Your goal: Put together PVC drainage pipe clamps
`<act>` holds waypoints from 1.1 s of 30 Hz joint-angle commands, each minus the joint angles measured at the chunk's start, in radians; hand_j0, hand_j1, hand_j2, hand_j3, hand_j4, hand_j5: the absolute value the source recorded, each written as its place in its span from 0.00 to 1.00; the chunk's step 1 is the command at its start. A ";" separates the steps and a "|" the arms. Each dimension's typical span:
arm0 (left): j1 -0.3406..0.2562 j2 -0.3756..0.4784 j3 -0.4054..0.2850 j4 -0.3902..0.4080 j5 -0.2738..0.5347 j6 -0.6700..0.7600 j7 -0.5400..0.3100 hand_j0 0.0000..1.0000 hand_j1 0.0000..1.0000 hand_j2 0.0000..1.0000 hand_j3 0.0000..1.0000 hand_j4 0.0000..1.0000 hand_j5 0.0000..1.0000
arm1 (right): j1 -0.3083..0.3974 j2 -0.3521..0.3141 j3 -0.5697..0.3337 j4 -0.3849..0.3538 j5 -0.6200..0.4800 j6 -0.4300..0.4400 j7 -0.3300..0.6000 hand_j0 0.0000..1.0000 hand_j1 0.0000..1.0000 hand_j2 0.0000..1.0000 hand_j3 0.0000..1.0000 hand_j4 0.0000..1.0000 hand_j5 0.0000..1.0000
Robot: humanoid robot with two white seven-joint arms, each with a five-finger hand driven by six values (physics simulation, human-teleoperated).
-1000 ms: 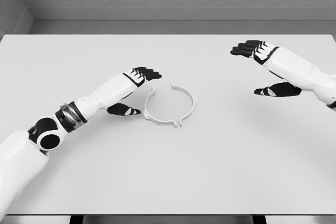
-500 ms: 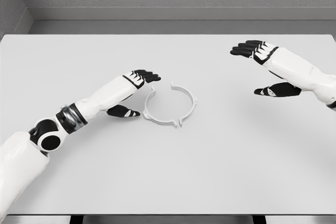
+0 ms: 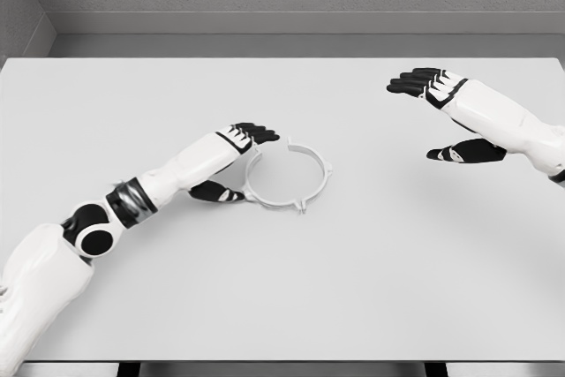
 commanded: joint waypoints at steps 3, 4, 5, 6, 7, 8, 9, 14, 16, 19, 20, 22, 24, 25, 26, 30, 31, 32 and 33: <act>-0.002 -0.015 0.000 0.012 0.007 0.000 0.001 1.00 1.00 1.00 1.00 1.00 1.00 | 0.000 -0.001 0.000 0.000 -0.007 0.002 -0.001 1.00 1.00 1.00 1.00 1.00 1.00; -0.002 -0.016 0.000 0.012 0.007 0.000 0.001 1.00 1.00 1.00 1.00 1.00 1.00 | 0.000 0.000 0.000 0.000 -0.007 0.002 0.000 1.00 1.00 1.00 1.00 1.00 1.00; -0.002 -0.016 0.000 0.014 0.007 0.000 0.001 1.00 1.00 1.00 1.00 1.00 1.00 | 0.000 -0.001 0.000 0.000 -0.007 0.002 -0.001 1.00 1.00 1.00 1.00 1.00 1.00; -0.002 -0.021 0.000 0.014 0.007 0.000 0.001 1.00 1.00 1.00 1.00 1.00 1.00 | 0.000 0.000 0.000 0.000 -0.009 0.002 0.000 1.00 1.00 1.00 1.00 1.00 1.00; -0.002 -0.026 0.002 0.014 0.007 0.000 0.001 1.00 1.00 1.00 1.00 1.00 1.00 | 0.000 0.000 0.000 0.000 -0.007 0.002 0.000 1.00 1.00 1.00 1.00 1.00 1.00; -0.002 -0.027 0.002 0.017 0.007 0.000 0.001 1.00 1.00 1.00 1.00 1.00 1.00 | 0.000 0.000 0.000 0.000 -0.009 0.002 0.000 1.00 1.00 1.00 1.00 1.00 1.00; -0.002 -0.036 0.002 0.023 0.007 0.000 0.001 1.00 1.00 1.00 1.00 1.00 1.00 | 0.000 0.000 0.000 0.000 -0.007 0.002 0.000 1.00 1.00 1.00 1.00 1.00 1.00; -0.003 -0.052 0.003 0.031 0.007 0.000 0.001 1.00 1.00 1.00 1.00 1.00 1.00 | 0.000 0.000 0.000 0.000 -0.009 0.002 -0.001 1.00 1.00 1.00 1.00 1.00 1.00; -0.005 -0.052 0.003 0.032 0.007 0.000 0.001 1.00 1.00 1.00 1.00 1.00 1.00 | 0.000 0.000 0.000 0.000 -0.009 0.002 -0.001 1.00 1.00 1.00 1.00 1.00 1.00; -0.005 -0.053 0.003 0.032 0.007 0.000 0.001 1.00 1.00 1.00 1.00 1.00 1.00 | 0.000 0.000 0.000 0.000 -0.009 0.002 -0.001 1.00 1.00 1.00 1.00 1.00 1.00; -0.005 -0.059 0.003 0.032 0.007 0.000 0.001 1.00 1.00 1.00 1.00 1.00 1.00 | 0.000 0.000 0.000 0.000 -0.009 0.002 0.000 1.00 1.00 1.00 1.00 1.00 1.00; -0.005 -0.065 0.005 0.032 0.007 0.000 0.001 1.00 1.00 1.00 1.00 1.00 1.00 | 0.000 0.000 0.000 0.000 -0.009 0.002 0.000 1.00 1.00 1.00 1.00 1.00 1.00; -0.005 -0.068 0.005 0.032 0.008 0.000 0.001 1.00 1.00 1.00 1.00 1.00 1.00 | 0.000 0.000 0.000 0.000 -0.009 0.002 -0.001 1.00 1.00 1.00 1.00 1.00 1.00; -0.006 -0.070 0.005 0.032 0.007 0.000 0.001 1.00 1.00 1.00 1.00 1.00 1.00 | 0.000 0.000 0.000 0.000 -0.009 0.002 -0.001 1.00 1.00 1.00 1.00 1.00 1.00; -0.006 -0.070 0.006 0.034 0.007 0.000 0.001 1.00 1.00 1.00 1.00 1.00 1.00 | 0.000 0.000 0.000 0.000 -0.009 0.002 -0.001 1.00 1.00 1.00 1.00 1.00 1.00; -0.006 -0.081 0.006 0.034 0.007 0.000 0.001 1.00 1.00 1.00 1.00 1.00 1.00 | 0.000 0.000 0.000 0.000 -0.009 0.002 -0.001 1.00 1.00 1.00 1.00 1.00 1.00; -0.006 -0.082 0.006 0.032 0.007 0.000 0.001 1.00 1.00 1.00 1.00 1.00 1.00 | 0.000 0.000 0.000 0.000 -0.009 0.002 -0.001 1.00 1.00 1.00 1.00 1.00 1.00; -0.006 -0.084 0.006 0.034 0.007 0.000 0.001 1.00 1.00 1.00 1.00 1.00 1.00 | 0.000 0.000 0.000 0.000 -0.009 0.002 -0.001 1.00 1.00 1.00 1.00 1.00 1.00; -0.006 -0.090 0.006 0.034 0.007 0.000 0.001 1.00 1.00 1.00 1.00 1.00 1.00 | 0.000 0.000 0.000 -0.003 -0.009 0.002 -0.001 1.00 1.00 1.00 1.00 1.00 1.00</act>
